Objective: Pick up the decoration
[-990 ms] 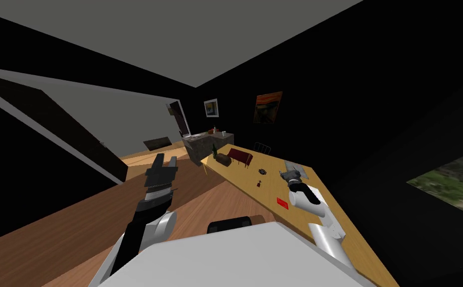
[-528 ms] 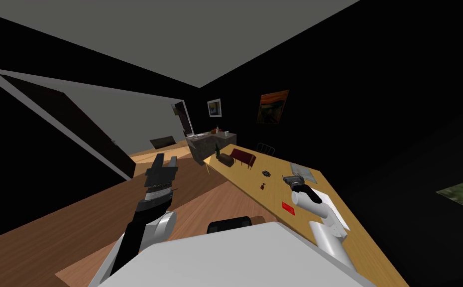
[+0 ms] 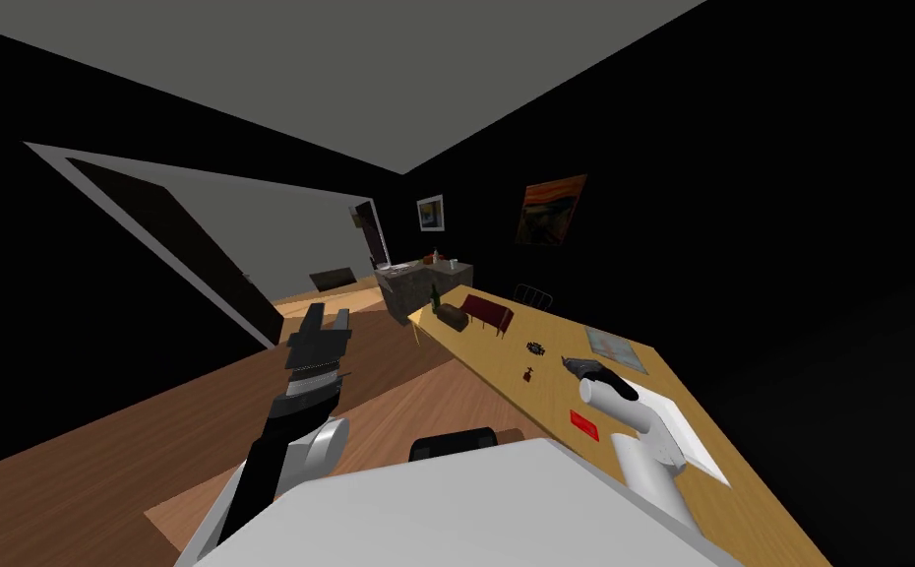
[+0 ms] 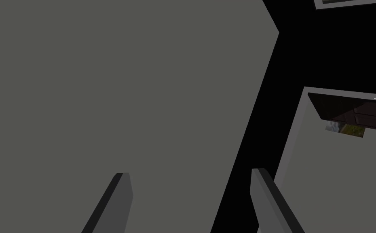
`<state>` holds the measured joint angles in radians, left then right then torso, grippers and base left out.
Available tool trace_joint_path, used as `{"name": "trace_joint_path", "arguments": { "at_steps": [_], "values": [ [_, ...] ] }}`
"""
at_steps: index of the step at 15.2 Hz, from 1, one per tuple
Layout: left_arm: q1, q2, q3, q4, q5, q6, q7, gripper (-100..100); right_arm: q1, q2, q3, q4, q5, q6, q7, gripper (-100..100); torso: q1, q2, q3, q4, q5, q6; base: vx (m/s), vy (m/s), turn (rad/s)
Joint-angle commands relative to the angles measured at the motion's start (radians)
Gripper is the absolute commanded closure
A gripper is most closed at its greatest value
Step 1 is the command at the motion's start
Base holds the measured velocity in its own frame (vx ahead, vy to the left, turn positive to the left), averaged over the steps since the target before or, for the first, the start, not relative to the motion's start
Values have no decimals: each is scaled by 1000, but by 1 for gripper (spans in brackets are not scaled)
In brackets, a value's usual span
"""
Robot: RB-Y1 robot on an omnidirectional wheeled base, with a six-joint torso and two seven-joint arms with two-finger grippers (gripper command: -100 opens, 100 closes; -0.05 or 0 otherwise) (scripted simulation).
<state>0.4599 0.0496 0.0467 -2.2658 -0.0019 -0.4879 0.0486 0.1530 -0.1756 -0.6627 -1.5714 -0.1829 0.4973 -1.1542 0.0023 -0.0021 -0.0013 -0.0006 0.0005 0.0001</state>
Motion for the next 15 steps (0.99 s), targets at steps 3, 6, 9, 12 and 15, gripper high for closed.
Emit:
{"name": "trace_joint_path", "arguments": {
  "at_steps": [3, 6, 9, 12, 15],
  "values": [
    [0, 0, 0, 0, 0, 0, 0, 0, -24, -1, -35, 51, -3, 59, -65, -100, 0, 0, 0, 0, 0, 0, 31, 26, 81],
    [0, 0, 0, 0, 0, 0, 0, 0, -44, -3, -65, 93, -6, 107, -116, -100, 0, 0, 0, 0, 0, 0, 32, 25, 77],
    [0, 0, 0, 0, 0, 0, 0, 0, -82, -9, -122, 166, -11, 183, -190, -100, 0, 0, 0, 0, 0, 0, 32, 25, 105],
    [0, 0, 0, 0, 0, 0, 0, 0, -100, -12, -149, 211, -14, 240, -249, -100, 0, 0, 0, 0, 0, 0, 36, 22, 79],
    [0, 0, 0, 0, 0, 0, 0, 0, -118, -15, -174, 247, -16, 285, -301, -100, 0, 0, 0, 0, 0, 0, 39, 19, 103]
  ]
}}
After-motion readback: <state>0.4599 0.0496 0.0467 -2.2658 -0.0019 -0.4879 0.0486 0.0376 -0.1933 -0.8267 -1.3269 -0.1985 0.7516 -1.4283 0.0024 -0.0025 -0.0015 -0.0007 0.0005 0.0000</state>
